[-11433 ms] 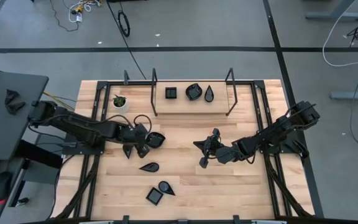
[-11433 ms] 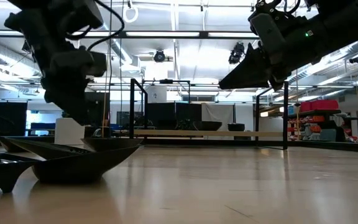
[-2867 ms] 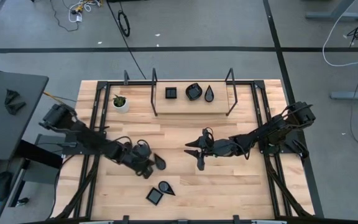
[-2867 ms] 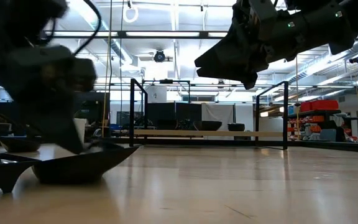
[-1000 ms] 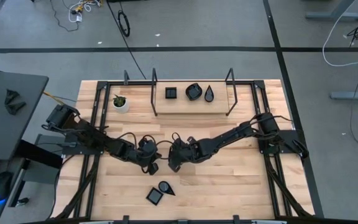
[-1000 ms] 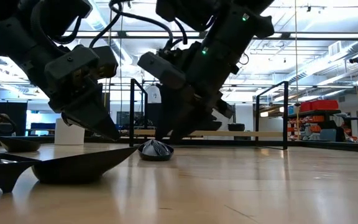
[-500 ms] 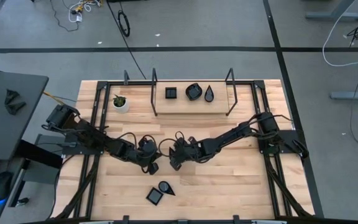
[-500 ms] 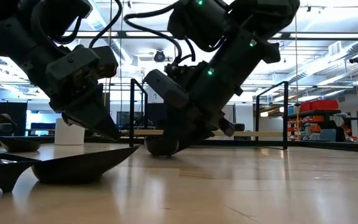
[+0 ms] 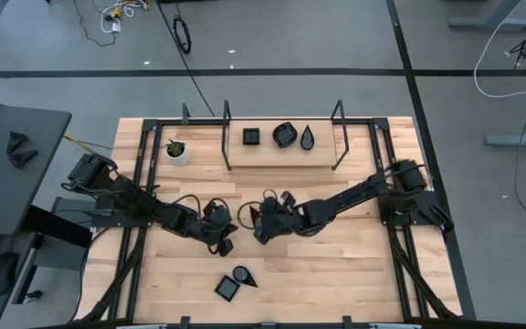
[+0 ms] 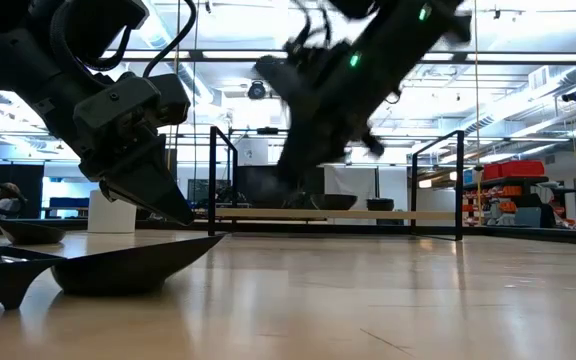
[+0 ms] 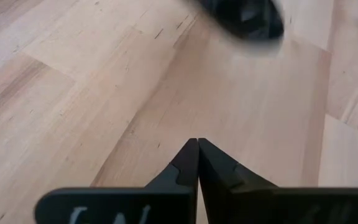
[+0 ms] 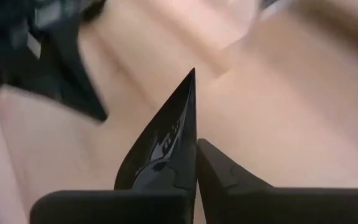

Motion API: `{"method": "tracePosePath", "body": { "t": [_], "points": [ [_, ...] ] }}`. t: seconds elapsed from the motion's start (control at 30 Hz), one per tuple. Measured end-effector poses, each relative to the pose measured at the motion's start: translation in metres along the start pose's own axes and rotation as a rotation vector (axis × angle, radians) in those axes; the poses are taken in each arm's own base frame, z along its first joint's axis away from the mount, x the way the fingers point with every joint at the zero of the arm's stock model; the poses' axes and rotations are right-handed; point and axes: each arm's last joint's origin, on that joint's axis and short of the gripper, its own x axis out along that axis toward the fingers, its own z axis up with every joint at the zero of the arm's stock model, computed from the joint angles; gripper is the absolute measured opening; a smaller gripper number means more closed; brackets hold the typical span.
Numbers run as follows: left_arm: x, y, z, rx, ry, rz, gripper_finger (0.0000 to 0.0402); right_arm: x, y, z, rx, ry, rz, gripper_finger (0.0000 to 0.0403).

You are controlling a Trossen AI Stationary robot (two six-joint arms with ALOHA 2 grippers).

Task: Pick & Place Mini shaped plates
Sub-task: Stack the black teardrop shaped bowl on top of the other black teardrop shaped bowl on the shelf

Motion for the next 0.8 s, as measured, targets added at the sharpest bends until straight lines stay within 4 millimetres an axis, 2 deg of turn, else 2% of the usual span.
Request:
{"method": "tracePosePath", "body": {
  "t": [0.13, 0.23, 0.33, 0.43, 0.57, 0.7, 0.8],
  "points": [
    [0.0, 0.0, 0.0, 0.0, -0.004, 0.004, 0.0012, -0.036, -0.023, 0.03, -0.002, -0.072, -0.147, 0.0009],
    [0.0, 0.0, 0.0, -0.001, -0.006, 0.003, 0.0012, -0.061, -0.052, 0.055, 0.019, -0.112, -0.269, 0.0004],
    [0.0, 0.0, 0.0, -0.001, -0.007, 0.003, 0.0012, -0.075, -0.088, 0.077, 0.036, -0.116, -0.39, 0.0004],
    [0.0, 0.0, 0.001, -0.003, -0.009, 0.001, 0.0012, -0.073, -0.122, 0.093, 0.048, -0.077, -0.47, 0.0007],
    [0.0, 0.0, 0.001, -0.005, -0.014, 0.003, 0.0012, -0.054, -0.16, 0.104, 0.049, -0.005, -0.551, 0.0007],
    [0.0, 0.0, 0.001, -0.004, -0.014, 0.003, 0.0012, -0.039, -0.196, 0.098, 0.099, 0.056, -0.641, 0.0008],
    [0.0, 0.0, 0.001, -0.005, -0.015, 0.003, 0.0012, -0.031, -0.215, 0.089, 0.148, 0.066, -0.684, 0.0008]
  ]
}}
